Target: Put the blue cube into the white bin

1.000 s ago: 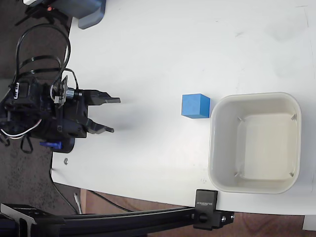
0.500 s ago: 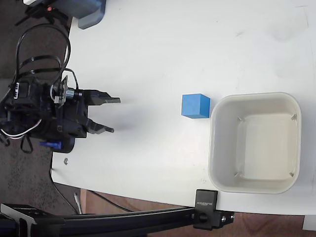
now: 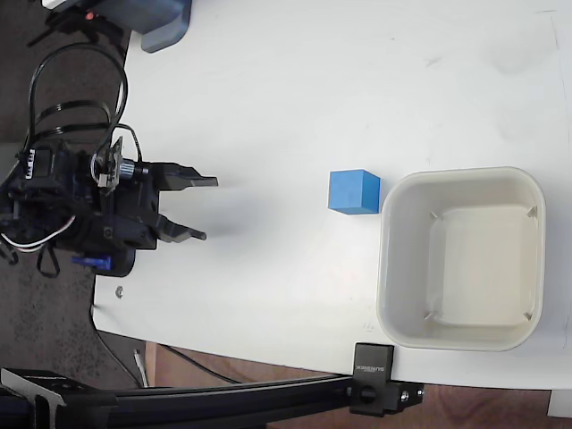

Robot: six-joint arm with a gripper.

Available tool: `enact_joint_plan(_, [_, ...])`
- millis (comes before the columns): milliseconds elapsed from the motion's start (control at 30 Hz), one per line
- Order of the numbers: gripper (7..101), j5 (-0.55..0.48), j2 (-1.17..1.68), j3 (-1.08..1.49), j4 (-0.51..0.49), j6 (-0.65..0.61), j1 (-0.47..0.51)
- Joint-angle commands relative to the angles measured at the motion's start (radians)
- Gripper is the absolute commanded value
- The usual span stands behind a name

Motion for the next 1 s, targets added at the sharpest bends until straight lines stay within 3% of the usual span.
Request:
enact_joint_plan(33, [100.3,0.011,0.023,-0.025,-0.006,0.002,0.005])
enact_joint_plan(300, [100.3,0.011,0.023,-0.025,-0.008,0.003,0.005])
enact_joint_plan(400, [100.5,0.094,0.023,-0.025,-0.003,0.046,-0.006])
enact_joint_plan(700, [100.5,0.075,0.014,-0.048,-0.02,0.044,0.015])
enact_joint_plan(833, [100.8,0.132,-0.209,-0.233,-0.092,0.067,-0.025])
enact_joint_plan(1000, [100.5,0.132,-0.581,-0.543,-0.094,0.097,-0.029])
